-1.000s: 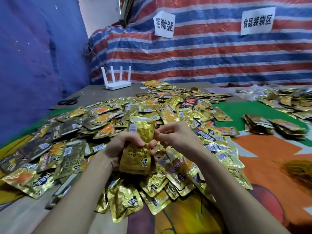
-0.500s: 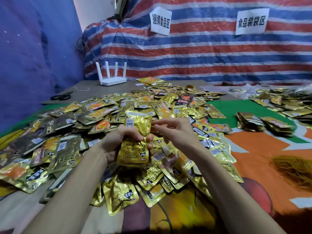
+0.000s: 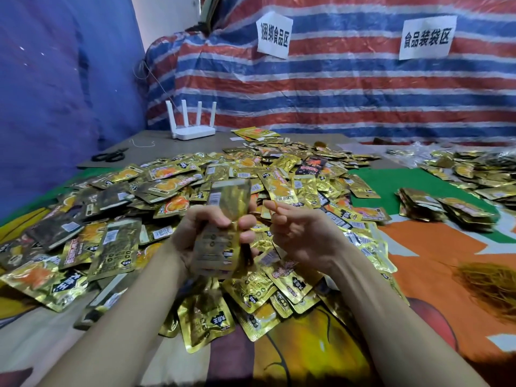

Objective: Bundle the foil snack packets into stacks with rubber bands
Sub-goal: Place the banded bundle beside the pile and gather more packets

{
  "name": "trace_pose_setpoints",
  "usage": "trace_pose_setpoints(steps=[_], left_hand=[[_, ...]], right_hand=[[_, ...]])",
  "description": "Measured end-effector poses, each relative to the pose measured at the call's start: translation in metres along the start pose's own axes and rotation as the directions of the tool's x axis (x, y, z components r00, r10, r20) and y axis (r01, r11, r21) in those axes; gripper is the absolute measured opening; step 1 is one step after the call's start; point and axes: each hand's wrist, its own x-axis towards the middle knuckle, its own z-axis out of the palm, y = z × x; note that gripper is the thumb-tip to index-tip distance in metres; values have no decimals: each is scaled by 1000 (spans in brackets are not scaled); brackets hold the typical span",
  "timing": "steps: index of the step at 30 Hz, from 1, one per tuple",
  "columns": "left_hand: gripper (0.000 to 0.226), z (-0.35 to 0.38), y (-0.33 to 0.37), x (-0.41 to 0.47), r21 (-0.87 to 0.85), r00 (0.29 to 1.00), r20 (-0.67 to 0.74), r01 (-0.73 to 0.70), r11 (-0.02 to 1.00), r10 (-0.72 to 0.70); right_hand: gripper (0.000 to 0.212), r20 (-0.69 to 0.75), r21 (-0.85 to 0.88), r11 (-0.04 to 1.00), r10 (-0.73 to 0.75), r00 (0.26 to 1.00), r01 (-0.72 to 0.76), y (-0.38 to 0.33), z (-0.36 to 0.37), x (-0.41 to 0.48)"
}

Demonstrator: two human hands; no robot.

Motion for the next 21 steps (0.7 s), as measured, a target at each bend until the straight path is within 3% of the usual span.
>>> trace_pose_setpoints(steps=[2, 5, 9, 14, 21], left_hand=[[47, 0, 1, -2, -32, 999, 30, -22, 999, 23], [43, -1, 4, 0, 118, 997, -79, 4, 993, 5], [25, 3, 1, 1, 156, 988, -128, 101, 983, -81], [22, 1, 3, -3, 165, 977, -134, 185, 969, -164], [42, 2, -11, 5, 77, 995, -93, 48, 996, -41]], right_hand=[[25, 32, 86, 996, 6, 999, -9, -1, 0, -2], [31, 54, 117, 993, -38, 998, 32, -1, 2, -4], [38, 100, 31, 999, -20, 995, 17, -1, 8, -9], [36, 97, -22, 1000, 3, 995, -1, -3, 11, -15], [69, 56, -98, 995, 19, 998, -13, -2, 14, -17]])
